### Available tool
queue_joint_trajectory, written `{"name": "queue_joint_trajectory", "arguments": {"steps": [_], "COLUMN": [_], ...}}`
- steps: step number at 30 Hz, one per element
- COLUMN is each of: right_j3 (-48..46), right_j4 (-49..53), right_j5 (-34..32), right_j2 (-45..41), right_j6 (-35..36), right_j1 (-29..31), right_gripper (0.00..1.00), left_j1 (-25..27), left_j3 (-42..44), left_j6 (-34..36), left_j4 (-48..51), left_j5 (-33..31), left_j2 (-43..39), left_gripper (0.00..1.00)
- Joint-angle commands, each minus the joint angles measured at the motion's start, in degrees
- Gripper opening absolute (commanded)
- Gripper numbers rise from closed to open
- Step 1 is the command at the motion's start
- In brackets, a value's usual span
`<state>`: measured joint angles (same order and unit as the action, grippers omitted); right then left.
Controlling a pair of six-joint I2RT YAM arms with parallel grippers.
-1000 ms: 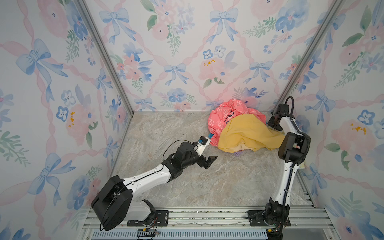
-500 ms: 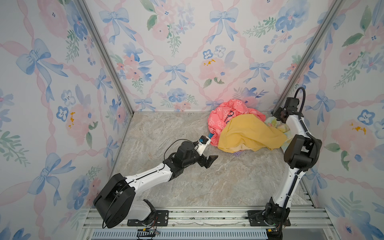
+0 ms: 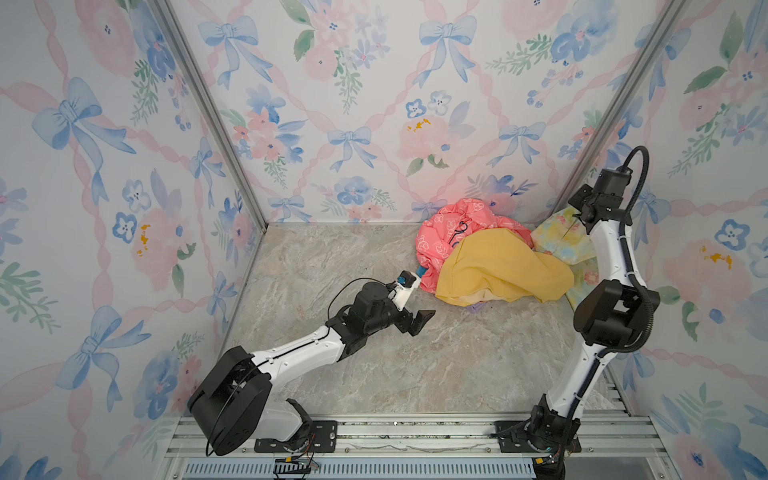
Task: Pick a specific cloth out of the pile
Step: 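Lower the right gripper onto the floral cloth edge and close it, then lift the floral cloth with the right gripper and swing it toward the left gripper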
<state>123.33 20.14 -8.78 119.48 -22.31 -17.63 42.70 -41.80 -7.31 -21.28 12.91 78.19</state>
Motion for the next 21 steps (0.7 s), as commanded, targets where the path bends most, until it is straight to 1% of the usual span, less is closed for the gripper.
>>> {"name": "queue_joint_trajectory", "arguments": {"steps": [1, 9, 12, 15, 19, 21], "right_j3": [8.59, 18.55, 20.11, 20.23, 26.38, 27.46], "right_j4": [-1.28, -0.13, -0.81, -2.85, -0.98, -1.38], "right_j5": [-0.44, 2.44, 5.00, 7.39, 9.14, 10.20], "right_j2": [-2.30, -2.23, -3.47, -5.80, -6.58, -7.68], "right_j6": [-0.88, -0.99, -0.68, -1.25, -1.20, -1.05], "right_j1": [0.21, 1.76, 2.86, 4.60, 7.62, 9.43], "right_gripper": [0.00, 0.00, 0.00, 0.00, 0.00, 0.00], "left_j1": [-0.21, -0.20, -0.30, -0.38, -0.89, -1.03], "left_j3": [-1.30, -1.44, -1.53, -1.72, -1.73, -1.67], "left_j6": [-0.42, 0.01, 0.10, 0.03, -0.66, -0.88], "left_j4": [-0.78, -0.78, -0.78, -0.71, -0.72, -0.87], "left_j5": [0.58, -0.11, -0.80, -3.13, -4.32, -4.51], "left_j2": [1.12, 3.06, 3.63, 3.81, 2.69, 2.16], "left_gripper": [0.96, 0.96, 0.96, 0.96, 0.96, 0.96]}}
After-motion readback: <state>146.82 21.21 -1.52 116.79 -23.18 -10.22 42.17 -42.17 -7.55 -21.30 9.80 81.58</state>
